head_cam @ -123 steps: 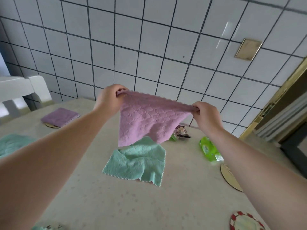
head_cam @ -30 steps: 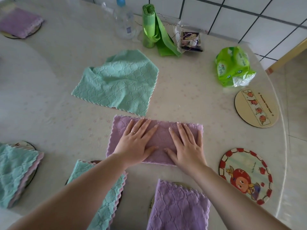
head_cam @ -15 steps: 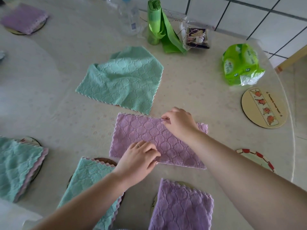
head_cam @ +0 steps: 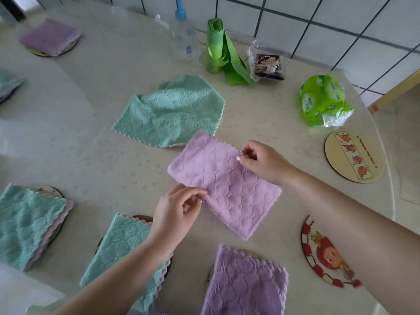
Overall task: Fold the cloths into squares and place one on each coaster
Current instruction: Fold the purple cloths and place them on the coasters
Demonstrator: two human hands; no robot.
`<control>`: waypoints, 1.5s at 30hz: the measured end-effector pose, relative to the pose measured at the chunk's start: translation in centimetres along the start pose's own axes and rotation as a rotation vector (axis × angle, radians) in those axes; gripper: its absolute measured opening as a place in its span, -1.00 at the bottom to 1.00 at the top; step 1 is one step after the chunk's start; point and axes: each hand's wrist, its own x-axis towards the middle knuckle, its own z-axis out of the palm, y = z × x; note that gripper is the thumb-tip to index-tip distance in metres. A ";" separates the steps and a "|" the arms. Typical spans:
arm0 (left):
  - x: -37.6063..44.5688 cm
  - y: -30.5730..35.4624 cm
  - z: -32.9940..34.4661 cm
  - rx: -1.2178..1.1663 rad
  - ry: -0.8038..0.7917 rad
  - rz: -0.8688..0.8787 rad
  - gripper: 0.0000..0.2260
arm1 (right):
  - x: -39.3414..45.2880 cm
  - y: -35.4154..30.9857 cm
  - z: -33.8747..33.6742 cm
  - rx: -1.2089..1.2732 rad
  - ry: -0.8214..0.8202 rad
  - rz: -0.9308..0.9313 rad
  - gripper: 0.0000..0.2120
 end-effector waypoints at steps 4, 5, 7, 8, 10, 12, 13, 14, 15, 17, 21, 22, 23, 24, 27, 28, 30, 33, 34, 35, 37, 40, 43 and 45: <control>0.3 2.0 0.6 -0.717 0.100 -0.461 -0.77 | -3.0 -0.5 -0.3 0.344 0.093 0.058 -0.95; 0.4 2.4 0.9 -0.861 0.075 -0.540 -0.76 | -3.9 -0.5 -0.1 0.436 0.103 0.085 -0.88; 0.5 3.0 1.3 -1.037 -0.011 -0.618 -0.73 | -5.4 -0.2 0.5 0.557 0.095 0.124 -0.68; 0.5 3.1 1.5 -1.086 -0.038 -0.631 -0.72 | -6.0 0.0 0.9 0.566 0.095 0.123 -0.59; 0.6 3.2 1.4 -1.080 -0.098 -0.625 -0.70 | -6.9 0.6 1.4 0.506 0.110 0.101 -0.52; 1.1 3.2 1.2 -0.846 -0.186 -0.500 -0.67 | -7.5 0.7 1.4 0.446 0.094 0.089 -0.52; 1.5 3.3 1.1 -0.698 -0.214 -0.403 -0.61 | -7.8 0.7 1.2 0.435 0.097 0.062 -0.52; 2.1 3.7 0.9 -0.584 -0.224 -0.295 -0.56 | -8.2 0.7 0.9 0.415 0.128 0.016 -0.51; 2.7 4.2 0.7 -0.510 -0.235 -0.193 -0.50 | -8.4 0.8 0.5 0.394 0.177 -0.040 -0.48; 4.4 5.1 0.5 -0.462 -0.275 -0.056 -0.45 | -8.6 1.1 -0.3 0.361 0.281 -0.136 -0.43; 8.4 4.3 2.0 -0.457 -0.341 -0.030 -0.39 | -6.4 3.5 0.1 0.358 0.338 -0.054 -0.41; 9.1 3.8 2.7 -0.441 -0.360 -0.063 -0.39 | -5.6 4.4 0.5 0.359 0.325 0.002 -0.42; 9.5 3.3 3.4 -0.423 -0.372 -0.102 -0.41 | -4.9 5.3 1.0 0.359 0.303 0.073 -0.41; 9.8 2.8 4.1 -0.397 -0.375 -0.144 -0.43 | -4.2 6.3 1.5 0.380 0.275 0.122 -0.40; 9.6 1.4 5.0 -0.293 -0.350 -0.216 -0.50 | -4.0 7.8 2.5 0.484 0.244 0.205 -0.37; 9.3 1.2 4.9 -0.285 -0.343 -0.239 -0.52 | -4.3 7.8 2.5 0.491 0.249 0.210 -0.40; 8.6 0.6 4.4 -0.378 -0.341 -0.319 -0.54 | -5.3 7.8 2.4 0.494 0.227 0.219 -0.45; 6.4 -0.9 3.7 -0.527 -0.354 -0.380 -0.56 | -7.8 7.6 2.6 0.496 0.143 0.247 -0.47; 5.8 -1.4 3.5 -0.536 -0.369 -0.368 -0.57 | -8.6 7.4 2.8 0.484 0.125 0.229 -0.48; 5.3 -1.8 3.4 -0.553 -0.388 -0.347 -0.55 | -9.1 7.2 2.9 0.473 0.114 0.219 -0.48; 4.9 -2.0 3.4 -0.509 -0.414 -0.298 -0.49 | -9.4 6.9 2.9 0.466 0.092 0.191 -0.50; 5.1 -1.7 3.6 -0.377 -0.406 -0.271 -0.56 | -9.3 6.4 2.5 0.435 0.125 0.151 -0.54; 5.0 -1.0 3.6 -0.438 -0.457 -0.445 -0.69 | -9.5 7.1 3.0 0.432 0.115 0.233 -0.58; 4.5 -0.9 3.6 -0.502 -0.481 -0.574 -0.71 | -9.9 7.5 3.9 0.485 0.060 0.309 -0.58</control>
